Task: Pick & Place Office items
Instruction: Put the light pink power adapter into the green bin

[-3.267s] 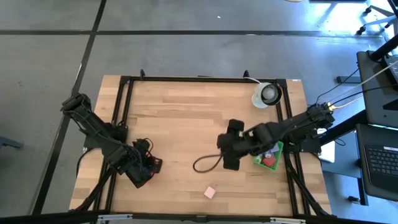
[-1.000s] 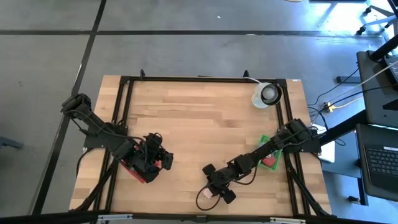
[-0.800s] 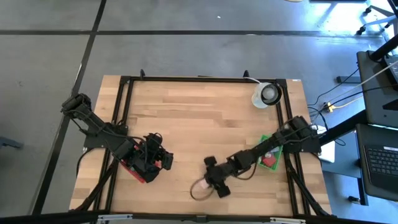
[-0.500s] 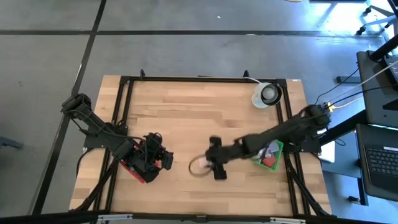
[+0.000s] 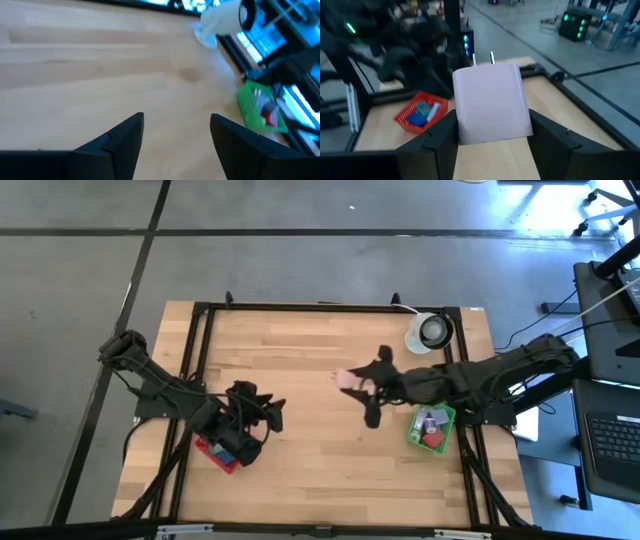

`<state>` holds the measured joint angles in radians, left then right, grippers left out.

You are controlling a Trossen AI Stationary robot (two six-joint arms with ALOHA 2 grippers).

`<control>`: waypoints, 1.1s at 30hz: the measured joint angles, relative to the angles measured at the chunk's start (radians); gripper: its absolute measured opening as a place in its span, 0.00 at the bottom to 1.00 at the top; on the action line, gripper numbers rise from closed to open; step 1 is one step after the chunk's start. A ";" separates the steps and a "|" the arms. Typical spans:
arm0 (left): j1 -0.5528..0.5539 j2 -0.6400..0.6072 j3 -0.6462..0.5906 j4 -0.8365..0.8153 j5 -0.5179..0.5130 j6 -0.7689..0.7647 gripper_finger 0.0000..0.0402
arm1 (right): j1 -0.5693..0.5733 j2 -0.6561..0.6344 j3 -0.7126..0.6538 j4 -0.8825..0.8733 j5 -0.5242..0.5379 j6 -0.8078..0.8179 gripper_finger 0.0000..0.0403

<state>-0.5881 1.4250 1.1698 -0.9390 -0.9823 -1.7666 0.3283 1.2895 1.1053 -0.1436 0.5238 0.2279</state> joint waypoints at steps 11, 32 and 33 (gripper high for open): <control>0.106 0.000 0.000 0.000 0.032 0.070 0.56 | 0.000 -0.105 0.000 0.001 0.023 0.027 0.52; 0.436 -0.080 0.000 0.055 0.231 0.631 0.56 | -0.037 -0.102 -0.003 -0.885 -0.264 0.684 0.49; 0.451 -0.084 0.000 0.071 0.236 0.663 0.56 | -0.025 -0.102 -0.011 -0.949 -0.284 0.721 0.49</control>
<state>-0.1367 1.3408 1.1694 -0.8676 -0.7463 -1.1033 0.3031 1.1877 1.0939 -1.0925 0.2401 0.9494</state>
